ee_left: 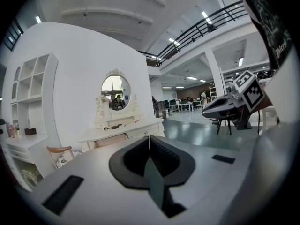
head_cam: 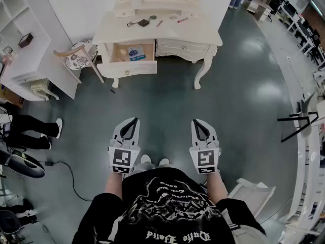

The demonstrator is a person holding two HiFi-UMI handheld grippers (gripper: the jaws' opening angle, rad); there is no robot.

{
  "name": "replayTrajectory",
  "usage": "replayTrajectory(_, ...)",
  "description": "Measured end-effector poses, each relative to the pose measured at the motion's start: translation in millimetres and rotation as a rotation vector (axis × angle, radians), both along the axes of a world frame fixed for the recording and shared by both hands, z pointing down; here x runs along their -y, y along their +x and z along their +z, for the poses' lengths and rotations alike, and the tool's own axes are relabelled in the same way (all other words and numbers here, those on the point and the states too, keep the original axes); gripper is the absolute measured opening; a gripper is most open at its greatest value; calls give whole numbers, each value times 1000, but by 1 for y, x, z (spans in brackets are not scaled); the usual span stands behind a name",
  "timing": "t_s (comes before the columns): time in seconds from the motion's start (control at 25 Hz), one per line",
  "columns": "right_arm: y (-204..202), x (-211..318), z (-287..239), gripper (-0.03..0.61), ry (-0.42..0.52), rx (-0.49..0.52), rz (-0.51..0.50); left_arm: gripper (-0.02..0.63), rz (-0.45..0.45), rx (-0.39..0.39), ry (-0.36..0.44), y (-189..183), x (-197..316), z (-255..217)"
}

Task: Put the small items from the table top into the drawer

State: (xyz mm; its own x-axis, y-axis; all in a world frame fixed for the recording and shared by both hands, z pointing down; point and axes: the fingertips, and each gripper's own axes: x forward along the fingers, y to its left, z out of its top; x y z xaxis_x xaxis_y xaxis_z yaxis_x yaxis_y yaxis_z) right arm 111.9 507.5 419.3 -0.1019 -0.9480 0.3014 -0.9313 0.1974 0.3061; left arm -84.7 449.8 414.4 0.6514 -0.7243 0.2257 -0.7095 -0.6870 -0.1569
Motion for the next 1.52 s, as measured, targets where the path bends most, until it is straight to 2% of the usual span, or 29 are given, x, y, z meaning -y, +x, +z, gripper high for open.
replayTrajectory(0.4, -6, 7, 0, 8, -3, -37, -19, 18, -12, 6, 2, -6, 6, -1)
replayTrajectory(0.64, -7, 5, -3, 9, 26, -30, -49, 18, -9, 28, 29, -1, 4, 1)
replayTrajectory(0.84, -6, 9, 0, 9, 12, -24, -52, 18, -13, 19, 16, -1, 12, 5)
replayTrajectory(1.16, -1, 44, 1, 11, 11, -28, 0, 18, 30, 21, 22, 3, 58, 8)
replayTrajectory(1.52, -13, 113, 8, 11, -19, -9, 7, 18, 33, 10, -4, -9, 134, 12)
